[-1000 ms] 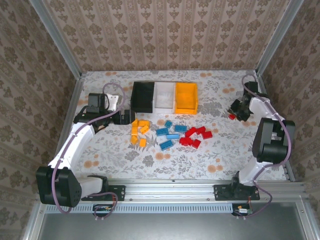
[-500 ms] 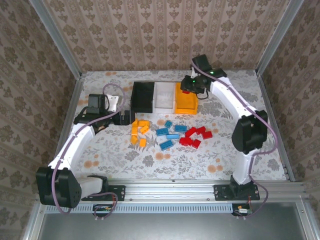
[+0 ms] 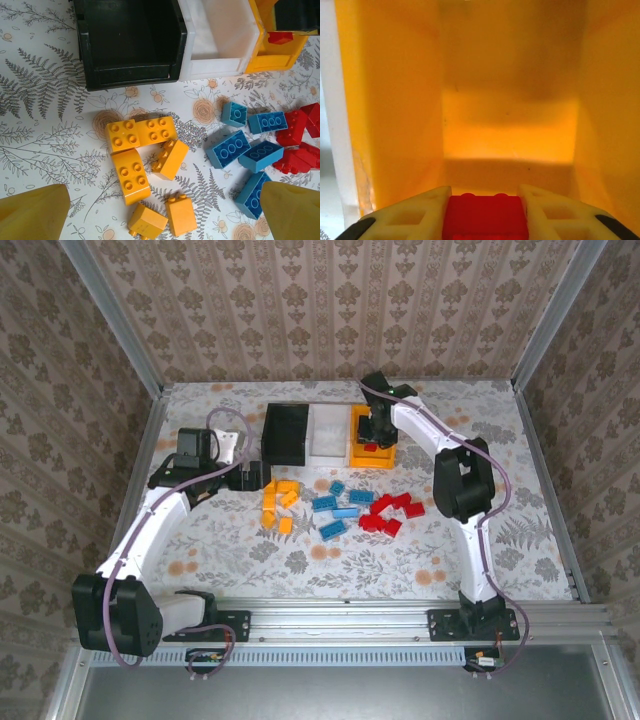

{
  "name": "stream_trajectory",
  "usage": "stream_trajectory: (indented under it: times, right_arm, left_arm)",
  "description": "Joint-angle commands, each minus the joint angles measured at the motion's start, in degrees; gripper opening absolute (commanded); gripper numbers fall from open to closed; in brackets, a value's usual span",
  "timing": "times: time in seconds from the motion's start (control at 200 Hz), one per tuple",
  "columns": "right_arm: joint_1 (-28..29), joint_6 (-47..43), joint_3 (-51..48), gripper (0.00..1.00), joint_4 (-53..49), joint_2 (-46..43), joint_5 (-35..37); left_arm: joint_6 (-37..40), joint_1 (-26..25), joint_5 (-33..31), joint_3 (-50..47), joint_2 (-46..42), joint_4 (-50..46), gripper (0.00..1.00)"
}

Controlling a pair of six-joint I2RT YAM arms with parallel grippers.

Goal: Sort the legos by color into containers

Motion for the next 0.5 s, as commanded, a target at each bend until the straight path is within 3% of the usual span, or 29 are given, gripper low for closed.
stream_trajectory:
  times: [0.0, 0.095, 0.26, 0.495]
  right_arm:
    - [-0.06, -0.96, 3.65, 0.46, -2.56, 1.61, 1.46]
    - [-0.02, -1.11, 4.43, 0.57, -2.87, 0.97, 1.64]
    - [-0.04, -1.15, 5.1, 0.63, -4.22, -3.78, 2.0]
    - [-0.12, -5.7, -5.42, 0.68, -4.06, -22.32, 4.87]
  left_arm:
    - [1.0, -0.27, 0.12, -0.45, -0.18, 0.29, 1.0]
    - [1.0, -0.29, 0.12, -0.49, 0.0, 0.27, 1.0]
    - [1.09, -0.27, 0.11, -0.19, 0.44, -0.05, 1.0]
    - [1.04, -0.22, 0.37, -0.17, 0.09, 0.0, 1.0]
